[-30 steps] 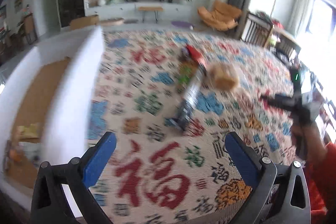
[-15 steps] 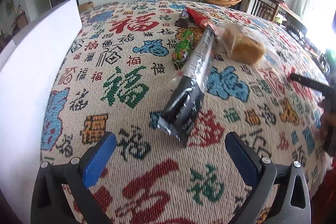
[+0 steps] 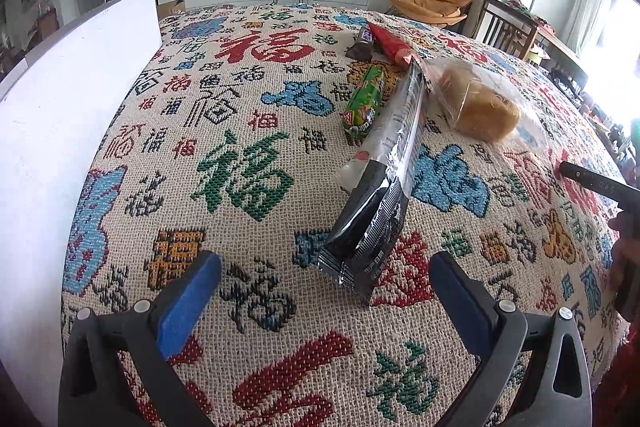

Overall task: Organize snacks
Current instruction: 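Move the left gripper back over the snack pile toward the green sausage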

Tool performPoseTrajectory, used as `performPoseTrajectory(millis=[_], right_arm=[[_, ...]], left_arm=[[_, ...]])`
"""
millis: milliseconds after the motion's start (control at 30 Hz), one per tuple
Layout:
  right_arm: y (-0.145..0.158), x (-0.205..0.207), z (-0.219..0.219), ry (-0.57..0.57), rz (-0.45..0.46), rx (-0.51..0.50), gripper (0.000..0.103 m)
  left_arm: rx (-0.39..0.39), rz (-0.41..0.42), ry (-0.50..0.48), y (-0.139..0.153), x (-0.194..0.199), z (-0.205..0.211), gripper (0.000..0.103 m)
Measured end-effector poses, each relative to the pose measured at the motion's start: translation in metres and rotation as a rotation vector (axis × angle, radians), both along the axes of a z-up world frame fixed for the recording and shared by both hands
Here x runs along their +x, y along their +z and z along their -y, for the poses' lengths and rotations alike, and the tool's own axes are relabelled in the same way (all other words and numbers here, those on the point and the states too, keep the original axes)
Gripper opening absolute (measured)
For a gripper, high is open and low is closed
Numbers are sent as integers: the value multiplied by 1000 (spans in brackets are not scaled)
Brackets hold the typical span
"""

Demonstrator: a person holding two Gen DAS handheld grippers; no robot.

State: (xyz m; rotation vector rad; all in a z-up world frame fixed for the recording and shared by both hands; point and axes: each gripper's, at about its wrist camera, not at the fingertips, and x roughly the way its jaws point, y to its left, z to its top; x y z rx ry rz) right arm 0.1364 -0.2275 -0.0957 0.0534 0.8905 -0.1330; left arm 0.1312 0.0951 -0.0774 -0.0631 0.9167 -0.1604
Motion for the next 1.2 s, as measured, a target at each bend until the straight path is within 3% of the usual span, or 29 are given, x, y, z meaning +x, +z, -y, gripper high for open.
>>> performPoseTrajectory(millis=[667, 800, 1000, 1200], right_arm=[[0, 0, 0, -1, 0, 0, 84], [0, 0, 0, -2, 0, 0, 84], [0, 0, 0, -2, 0, 0, 84], [0, 0, 1, -3, 0, 0, 84]], left_arm=[[40, -4, -3, -1, 0, 7, 103], [-29, 8, -9, 1, -2, -1, 103], [-246, 39, 3, 4, -4, -30, 103], [-241, 39, 1, 4, -4, -28, 102]])
